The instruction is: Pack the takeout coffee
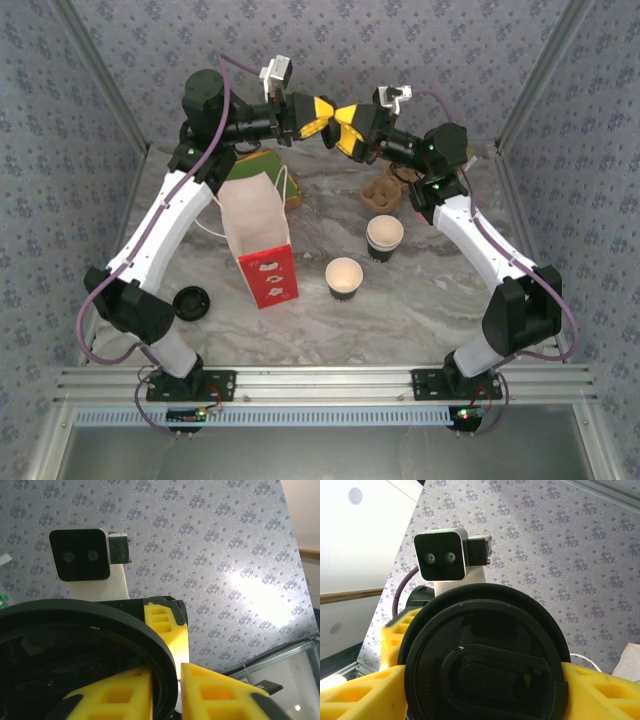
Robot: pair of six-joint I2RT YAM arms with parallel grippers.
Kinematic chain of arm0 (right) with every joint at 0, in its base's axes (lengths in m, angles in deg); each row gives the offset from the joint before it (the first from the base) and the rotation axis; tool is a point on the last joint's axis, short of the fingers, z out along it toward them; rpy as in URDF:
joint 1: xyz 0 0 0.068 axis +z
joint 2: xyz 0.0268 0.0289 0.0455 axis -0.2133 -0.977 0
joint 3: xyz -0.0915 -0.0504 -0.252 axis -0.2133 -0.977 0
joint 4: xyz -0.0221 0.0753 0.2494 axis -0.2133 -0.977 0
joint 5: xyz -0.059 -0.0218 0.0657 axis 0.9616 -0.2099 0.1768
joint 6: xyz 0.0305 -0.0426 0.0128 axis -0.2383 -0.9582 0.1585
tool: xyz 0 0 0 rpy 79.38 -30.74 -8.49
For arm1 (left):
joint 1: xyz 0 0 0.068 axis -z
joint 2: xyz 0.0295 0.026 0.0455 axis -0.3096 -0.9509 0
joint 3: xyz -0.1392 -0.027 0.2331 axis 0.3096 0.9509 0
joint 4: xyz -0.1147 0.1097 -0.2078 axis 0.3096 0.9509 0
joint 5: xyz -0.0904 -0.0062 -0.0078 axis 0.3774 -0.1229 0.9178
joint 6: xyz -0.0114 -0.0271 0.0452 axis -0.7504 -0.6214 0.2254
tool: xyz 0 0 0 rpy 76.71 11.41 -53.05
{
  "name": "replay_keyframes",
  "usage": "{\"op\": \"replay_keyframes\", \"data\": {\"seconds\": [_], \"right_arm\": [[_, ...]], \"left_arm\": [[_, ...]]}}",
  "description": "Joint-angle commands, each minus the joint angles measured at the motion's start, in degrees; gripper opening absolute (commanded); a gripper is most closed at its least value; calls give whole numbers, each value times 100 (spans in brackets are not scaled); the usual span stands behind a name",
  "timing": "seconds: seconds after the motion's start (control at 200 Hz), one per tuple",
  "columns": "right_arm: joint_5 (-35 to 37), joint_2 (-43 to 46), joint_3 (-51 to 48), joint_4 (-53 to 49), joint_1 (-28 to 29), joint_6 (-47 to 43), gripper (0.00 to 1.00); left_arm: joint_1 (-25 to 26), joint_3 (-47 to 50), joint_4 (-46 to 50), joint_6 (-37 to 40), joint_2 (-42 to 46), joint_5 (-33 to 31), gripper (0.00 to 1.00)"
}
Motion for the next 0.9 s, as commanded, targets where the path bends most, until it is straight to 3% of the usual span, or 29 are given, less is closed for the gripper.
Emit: {"op": "replay_keyframes", "data": {"seconds": [0.0, 0.085, 0.175, 0.225, 0.35, 0.38, 0.57, 0.894], "right_arm": [[73, 200, -24, -53, -35, -179, 74], [93, 280, -98, -278, -86, -315, 75], [73, 387, -185, -601, -163, -572, 75], [46, 488, -223, -982, -195, -837, 75], [-28, 776, -85, -2692, -217, -2128, 75], [-29, 838, 0, -3226, -206, -2539, 75], [448, 1053, 493, -6215, -122, -4902, 76], [1865, 1238, 564, -8488, 373, -6897, 77]], "left_arm": [[-44, -5, -66, 104, 179, 10, 31], [-84, 0, 18, 149, 209, 1, 46], [-186, 11, 251, 303, 290, -22, 53], [-258, 12, 520, 468, 358, -50, 64], [-505, 83, 1297, 984, 591, -122, 68], [-571, 103, 1489, 1114, 665, -149, 74], [-847, 167, 2499, 1906, 1060, -347, 77], [-950, 684, 3055, 2495, 1541, -652, 78]]}}
